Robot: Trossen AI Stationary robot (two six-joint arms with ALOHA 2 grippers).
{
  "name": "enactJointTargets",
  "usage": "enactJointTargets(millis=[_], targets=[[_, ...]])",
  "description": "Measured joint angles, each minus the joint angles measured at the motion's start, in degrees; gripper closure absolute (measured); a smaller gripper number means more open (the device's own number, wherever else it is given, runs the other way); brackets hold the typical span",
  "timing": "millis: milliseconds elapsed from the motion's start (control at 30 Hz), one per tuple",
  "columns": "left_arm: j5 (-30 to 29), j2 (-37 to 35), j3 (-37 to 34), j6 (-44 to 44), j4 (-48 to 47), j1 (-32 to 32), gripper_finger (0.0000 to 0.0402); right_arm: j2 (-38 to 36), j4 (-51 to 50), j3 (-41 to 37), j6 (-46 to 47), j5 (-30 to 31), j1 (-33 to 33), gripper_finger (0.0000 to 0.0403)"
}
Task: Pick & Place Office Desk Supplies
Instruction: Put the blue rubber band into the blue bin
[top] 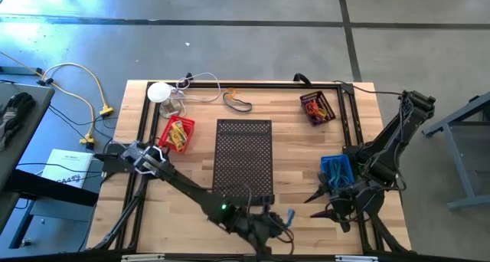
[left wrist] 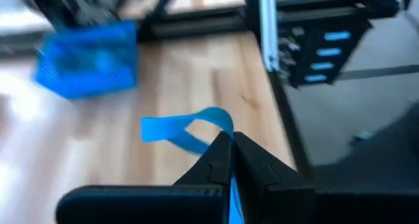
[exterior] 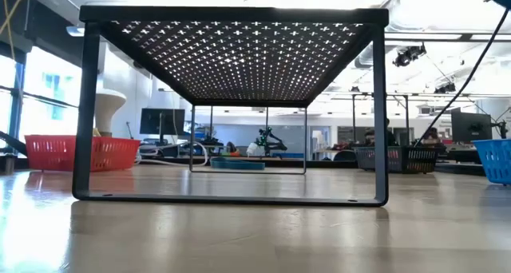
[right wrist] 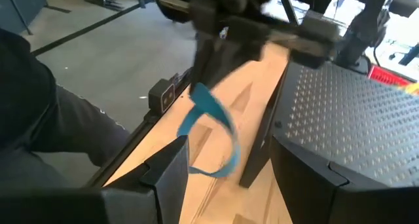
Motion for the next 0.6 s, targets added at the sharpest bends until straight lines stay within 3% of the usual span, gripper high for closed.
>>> enactJointTargets(millis=[300, 600], targets=[[-0.75, -0.11, 4.16, 16.32, 0.14, 3.75, 0.0401, 0.02, 0.65, 0.00, -1.69, 0.07, -1.46, 0.0201], [-0.84, -0.22, 4.18, 23.59, 0.11, 7.11, 0.0401, 1.13, 0.95, 0.00, -5.12, -0.24, -8.26, 0.0201]])
